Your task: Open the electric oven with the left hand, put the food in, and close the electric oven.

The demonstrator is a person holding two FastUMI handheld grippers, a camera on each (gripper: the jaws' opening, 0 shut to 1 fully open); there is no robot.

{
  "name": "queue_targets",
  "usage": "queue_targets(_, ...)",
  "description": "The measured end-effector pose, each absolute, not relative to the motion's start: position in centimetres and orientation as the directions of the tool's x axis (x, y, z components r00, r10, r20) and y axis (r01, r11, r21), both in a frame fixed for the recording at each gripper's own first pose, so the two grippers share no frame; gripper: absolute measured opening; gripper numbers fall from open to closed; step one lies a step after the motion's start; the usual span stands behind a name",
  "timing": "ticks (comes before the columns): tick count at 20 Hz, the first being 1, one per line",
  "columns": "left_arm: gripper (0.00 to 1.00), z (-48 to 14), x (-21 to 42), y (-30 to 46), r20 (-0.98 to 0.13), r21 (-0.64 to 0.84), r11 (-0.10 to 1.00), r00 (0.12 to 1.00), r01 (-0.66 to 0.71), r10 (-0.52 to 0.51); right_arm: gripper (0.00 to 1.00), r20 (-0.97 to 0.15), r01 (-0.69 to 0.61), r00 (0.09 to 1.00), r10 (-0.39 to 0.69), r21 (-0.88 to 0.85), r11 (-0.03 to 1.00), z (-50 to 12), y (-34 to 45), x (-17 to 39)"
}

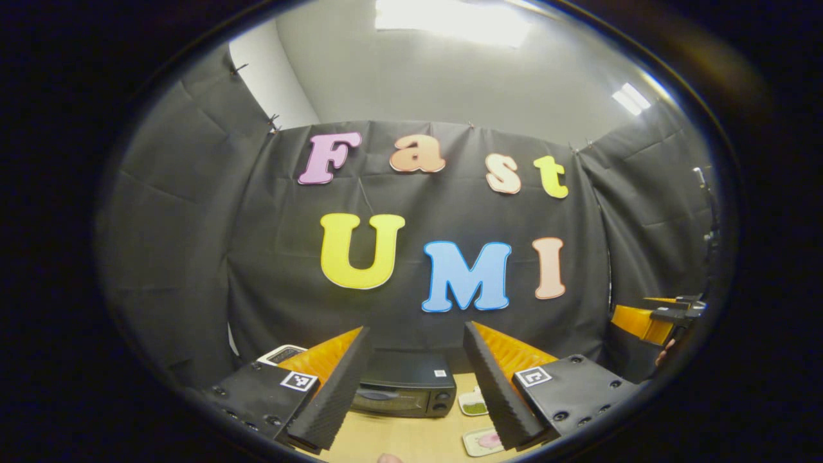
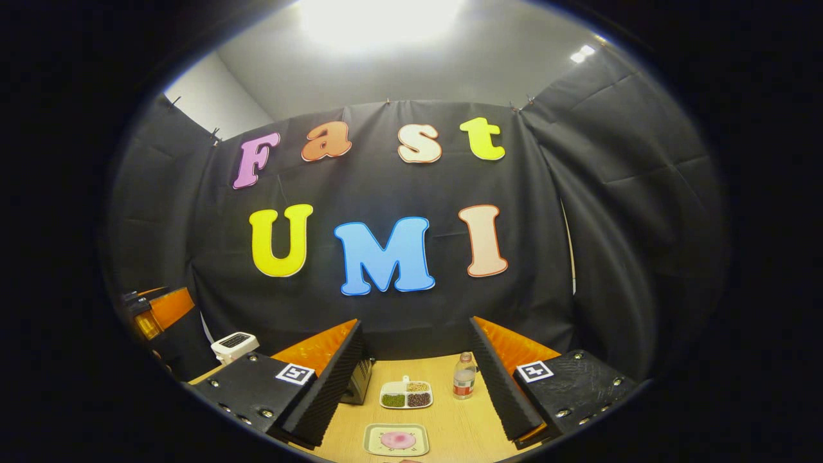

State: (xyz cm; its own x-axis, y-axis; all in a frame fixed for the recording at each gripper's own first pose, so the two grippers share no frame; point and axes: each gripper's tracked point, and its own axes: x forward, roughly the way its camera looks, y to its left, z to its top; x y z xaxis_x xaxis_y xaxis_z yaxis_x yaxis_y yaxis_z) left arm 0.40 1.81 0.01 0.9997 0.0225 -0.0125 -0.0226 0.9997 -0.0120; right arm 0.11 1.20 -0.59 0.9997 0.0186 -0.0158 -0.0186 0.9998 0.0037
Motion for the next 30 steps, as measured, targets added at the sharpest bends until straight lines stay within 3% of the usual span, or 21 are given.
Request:
queue_targets(3, 0.91, 0.1, 0.4, 2.2, -0.010, 0.002, 1.000, 1.000, -0.025, 0.025, 0.98, -0.014, -0.023, 1.000, 0.023, 0.001, 1.000, -0.5, 1.4, 0.1)
queue_targets(4, 1.00, 0.1, 0.6, 2.2, -0.012, 0.003, 1.000, 1.000, -0.023, 0.023, 0.98, -0.013, -0.023, 1.000, 0.023, 0.001, 1.000, -0.5, 1.4, 0.2)
queue_targets(7, 1.00, -0.2, 1.0, 2.2, -0.021, 0.004, 1.000, 1.000, -0.015, 0.015, 0.98, -0.014, -0.027, 1.000, 0.027, 0.001, 1.000, -0.6, 1.7, 0.5)
queue_targets(11, 0.91, -1.1, 1.6, 2.6, -0.044, 0.010, 1.000, 0.999, -0.009, 0.010, 0.98, -0.020, -0.026, 0.999, 0.026, -0.011, 1.000, -1.0, 1.9, 0.8)
queue_targets(12, 0.91, -1.6, 1.8, 2.8, -0.054, 0.009, 1.000, 0.999, -0.008, 0.008, 0.98, -0.024, -0.026, 0.999, 0.026, -0.011, 1.000, -1.2, 1.9, 0.9)
queue_targets(13, 1.00, -1.8, 2.1, 2.9, -0.061, 0.003, 1.000, 0.998, -0.005, 0.005, 0.98, -0.026, -0.027, 0.999, 0.026, -0.010, 1.000, -1.3, 1.9, 1.0)
queue_targets(14, 0.91, -2.4, 2.6, 3.0, -0.072, -0.004, 1.000, 0.997, -0.004, 0.003, 0.98, -0.028, -0.026, 0.999, 0.025, -0.011, 1.000, -1.5, 1.9, 1.1)
queue_targets(15, 0.94, -2.9, 3.2, 3.2, -0.086, -0.004, 1.000, 0.996, -0.003, 0.002, 0.98, -0.033, -0.025, 0.999, 0.024, -0.014, 1.000, -1.8, 1.9, 1.3)
queue_targets(17, 1.00, -4.9, 4.7, 3.4, -0.133, 0.012, 1.000, 0.991, 0.008, -0.006, 0.98, -0.047, -0.025, 0.999, 0.024, -0.025, 0.999, -2.4, 2.0, 1.6)
queue_targets(18, 0.96, -5.8, 5.4, 3.7, -0.150, 0.018, 1.000, 0.989, 0.012, -0.009, 0.98, -0.055, -0.025, 0.998, 0.023, -0.031, 0.999, -2.8, 2.0, 1.8)
queue_targets(20, 1.00, -7.9, 6.9, 4.4, -0.185, 0.020, 1.000, 0.983, 0.015, -0.011, 0.98, -0.069, -0.020, 0.998, 0.017, -0.043, 0.999, -3.5, 2.0, 2.2)
queue_targets(22, 0.91, -10.6, 8.7, 5.2, -0.236, 0.011, 1.000, 0.972, 0.013, -0.010, 0.98, -0.083, -0.015, 0.996, 0.011, -0.050, 0.999, -4.2, 2.0, 2.6)
queue_targets(23, 1.00, -12.1, 9.9, 5.6, -0.266, 0.008, 1.000, 0.964, 0.015, -0.012, 0.99, -0.091, -0.014, 0.996, 0.009, -0.053, 0.998, -4.5, 2.0, 2.7)
queue_targets(26, 0.92, -16.8, 13.1, 6.7, -0.358, 0.014, 0.999, 0.934, 0.032, -0.025, 0.98, -0.118, -0.005, 0.993, -0.002, -0.060, 0.998, -5.6, 1.9, 3.2)
queue_targets(27, 1.00, -18.5, 14.2, 6.9, -0.387, 0.006, 0.999, 0.922, 0.039, -0.034, 0.98, -0.126, -0.002, 0.992, -0.006, -0.063, 0.998, -6.0, 1.9, 3.4)
queue_targets(30, 0.96, -23.4, 17.7, 8.1, -0.456, -0.010, 0.999, 0.889, 0.033, -0.034, 0.98, -0.153, 0.011, 0.988, -0.021, -0.069, 0.998, -7.2, 1.9, 4.0)
